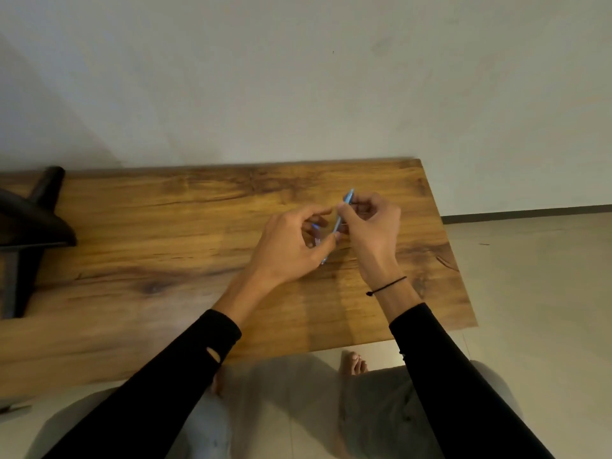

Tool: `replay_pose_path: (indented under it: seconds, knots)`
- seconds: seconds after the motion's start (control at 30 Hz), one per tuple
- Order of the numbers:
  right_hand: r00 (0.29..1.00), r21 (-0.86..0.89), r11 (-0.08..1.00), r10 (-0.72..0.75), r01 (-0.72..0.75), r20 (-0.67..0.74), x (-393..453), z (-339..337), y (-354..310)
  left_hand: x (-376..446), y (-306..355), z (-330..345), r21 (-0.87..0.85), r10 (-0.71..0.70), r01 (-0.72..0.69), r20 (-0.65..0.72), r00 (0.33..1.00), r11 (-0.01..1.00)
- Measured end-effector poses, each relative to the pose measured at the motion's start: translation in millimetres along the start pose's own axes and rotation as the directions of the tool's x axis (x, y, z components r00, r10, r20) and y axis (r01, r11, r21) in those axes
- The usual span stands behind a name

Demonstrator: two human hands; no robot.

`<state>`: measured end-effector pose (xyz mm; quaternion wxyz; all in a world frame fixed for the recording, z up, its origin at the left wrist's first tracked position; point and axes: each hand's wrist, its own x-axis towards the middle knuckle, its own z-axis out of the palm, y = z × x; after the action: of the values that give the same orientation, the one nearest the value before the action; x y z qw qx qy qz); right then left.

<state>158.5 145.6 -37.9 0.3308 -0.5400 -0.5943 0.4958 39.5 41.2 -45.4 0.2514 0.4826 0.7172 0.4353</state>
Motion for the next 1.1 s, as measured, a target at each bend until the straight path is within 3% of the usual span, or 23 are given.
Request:
replay_pose_path:
  seconds: [0.13, 0.23, 0.53, 0.8, 0.87, 0.93, 1.03, 1.1]
  knots:
    - [0.995, 0.150, 0.988, 0.028, -0.041, 0.092, -13, -1, -6, -5, 5, 1, -0.226, -0.089, 0.098, 0.052, 0.995, 0.969]
    - [0.988, 0.270, 0.962, 0.001, -0.043, 0.153, -39, -10, -20, -27, 21, -9, -0.258, -0.081, 0.077, -0.008, 0.997, 0.963]
    - [0.990, 0.362, 0.931, -0.006, -0.045, 0.139, -33, -15, -33, -24, 14, -25, -0.018, 0.014, -0.014, -0.012, 1.000, 1.000]
    - [0.992, 0.310, 0.951, -0.058, 0.021, 0.113, -8, -16, -33, -6, -4, -33, 0.052, 0.018, -0.017, -0.024, 1.000, 0.998]
    - [0.986, 0.156, 0.977, -0.157, 0.146, 0.055, 2, -22, -29, -4, -8, -35, 0.051, 0.013, -0.011, -0.037, 0.999, 0.999]
    - [0.954, -0.144, 0.944, -0.285, 0.296, 0.087, 9, -25, -22, -3, -9, -38, 0.059, 0.001, 0.002, -0.060, 0.998, 0.998]
    - [0.908, -0.489, 0.765, -0.330, 0.418, 0.260, 7, -20, -9, 1, -8, -41, 0.104, 0.004, 0.004, -0.073, 0.997, 0.995]
    - [0.888, -0.589, 0.665, -0.322, 0.460, 0.329, 4, -13, 0, 3, -6, -41, 0.124, 0.015, -0.005, -0.074, 0.997, 0.992]
